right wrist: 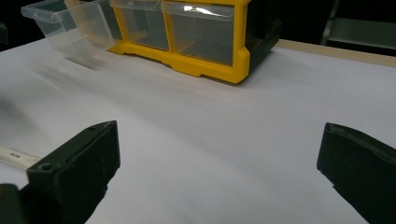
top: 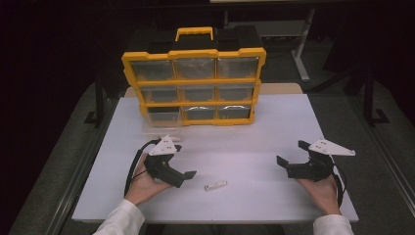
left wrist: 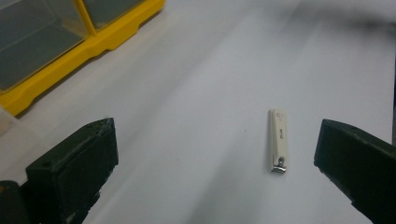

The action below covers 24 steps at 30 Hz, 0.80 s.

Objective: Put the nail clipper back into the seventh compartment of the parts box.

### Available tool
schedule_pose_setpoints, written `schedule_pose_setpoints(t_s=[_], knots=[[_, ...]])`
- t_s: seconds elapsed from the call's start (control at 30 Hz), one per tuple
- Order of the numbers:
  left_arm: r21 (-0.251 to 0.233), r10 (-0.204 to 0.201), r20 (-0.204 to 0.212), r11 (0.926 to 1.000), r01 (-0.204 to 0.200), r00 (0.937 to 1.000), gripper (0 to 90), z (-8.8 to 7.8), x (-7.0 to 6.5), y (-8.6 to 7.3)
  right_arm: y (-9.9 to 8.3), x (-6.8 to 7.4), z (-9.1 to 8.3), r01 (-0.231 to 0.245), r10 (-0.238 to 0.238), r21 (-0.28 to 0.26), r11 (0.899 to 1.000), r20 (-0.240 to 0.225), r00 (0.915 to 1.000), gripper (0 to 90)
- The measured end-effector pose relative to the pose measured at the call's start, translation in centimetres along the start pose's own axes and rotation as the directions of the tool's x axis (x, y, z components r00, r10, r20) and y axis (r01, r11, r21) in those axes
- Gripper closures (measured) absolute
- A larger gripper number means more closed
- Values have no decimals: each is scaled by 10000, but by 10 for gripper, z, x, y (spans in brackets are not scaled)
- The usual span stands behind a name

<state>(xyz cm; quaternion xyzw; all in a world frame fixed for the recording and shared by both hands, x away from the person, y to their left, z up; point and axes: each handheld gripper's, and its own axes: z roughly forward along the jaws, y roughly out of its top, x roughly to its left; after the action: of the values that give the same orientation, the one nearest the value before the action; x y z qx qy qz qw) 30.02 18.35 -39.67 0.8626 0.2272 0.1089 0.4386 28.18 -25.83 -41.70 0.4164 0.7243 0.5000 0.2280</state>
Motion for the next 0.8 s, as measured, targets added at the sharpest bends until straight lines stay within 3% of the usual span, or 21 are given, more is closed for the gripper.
schedule_pose_setpoints(t_s=[0.57,0.8], knots=[[676,468,404,9965,-494,9981,0,28,-16,6,0,0,0,-6,6,4,10000,-9,10000,0],[1008,392,598,9939,-451,9974,0,39,-22,7,0,1,0,11,-11,-26,10000,-11,10000,0]])
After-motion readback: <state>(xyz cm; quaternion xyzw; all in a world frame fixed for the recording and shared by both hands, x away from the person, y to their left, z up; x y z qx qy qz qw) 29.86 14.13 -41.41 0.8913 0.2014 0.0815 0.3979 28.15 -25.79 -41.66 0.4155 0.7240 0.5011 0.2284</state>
